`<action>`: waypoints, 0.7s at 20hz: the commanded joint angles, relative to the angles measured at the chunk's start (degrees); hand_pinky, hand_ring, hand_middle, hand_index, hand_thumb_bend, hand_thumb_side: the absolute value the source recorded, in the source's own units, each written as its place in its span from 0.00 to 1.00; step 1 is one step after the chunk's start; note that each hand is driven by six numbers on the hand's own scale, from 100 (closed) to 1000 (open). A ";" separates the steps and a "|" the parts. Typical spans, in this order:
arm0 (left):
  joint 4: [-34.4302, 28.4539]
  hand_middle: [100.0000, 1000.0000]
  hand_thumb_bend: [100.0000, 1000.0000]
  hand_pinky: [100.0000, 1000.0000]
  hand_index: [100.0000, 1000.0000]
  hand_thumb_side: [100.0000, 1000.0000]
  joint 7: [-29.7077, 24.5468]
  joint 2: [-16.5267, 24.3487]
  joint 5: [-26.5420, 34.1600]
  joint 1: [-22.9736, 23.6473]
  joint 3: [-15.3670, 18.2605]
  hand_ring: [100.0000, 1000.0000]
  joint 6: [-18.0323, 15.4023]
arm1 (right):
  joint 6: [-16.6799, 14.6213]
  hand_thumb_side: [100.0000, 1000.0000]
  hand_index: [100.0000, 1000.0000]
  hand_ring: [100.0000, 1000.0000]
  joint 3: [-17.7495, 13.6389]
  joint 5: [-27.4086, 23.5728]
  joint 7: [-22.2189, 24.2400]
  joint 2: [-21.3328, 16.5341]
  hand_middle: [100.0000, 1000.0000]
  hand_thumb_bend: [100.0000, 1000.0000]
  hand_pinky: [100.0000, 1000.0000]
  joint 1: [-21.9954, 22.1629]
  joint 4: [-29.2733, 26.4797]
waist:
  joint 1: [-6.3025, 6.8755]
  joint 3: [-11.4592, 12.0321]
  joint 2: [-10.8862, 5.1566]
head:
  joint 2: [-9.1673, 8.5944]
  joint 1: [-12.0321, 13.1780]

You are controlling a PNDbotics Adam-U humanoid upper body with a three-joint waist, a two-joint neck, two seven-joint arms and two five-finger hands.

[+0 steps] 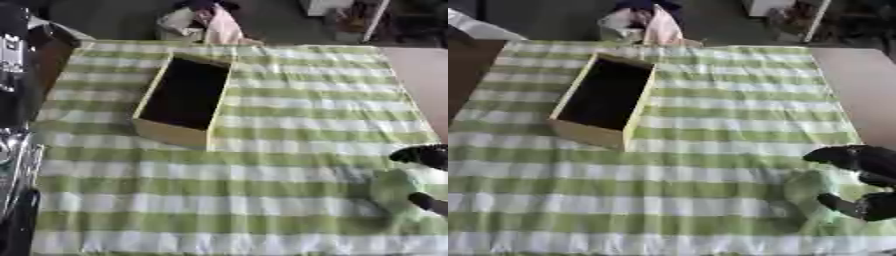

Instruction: Pick up objects on the table and place them in the box.

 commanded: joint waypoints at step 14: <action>-1.08 0.71 0.00 0.41 0.71 0.69 -0.43 0.67 0.32 -0.25 0.30 0.79 0.03 | 0.38 1.00 1.00 0.80 -1.28 1.41 0.05 -0.69 0.88 0.25 0.81 -0.81 -0.11 | 0.06 0.01 -0.13 | 0.37 -0.13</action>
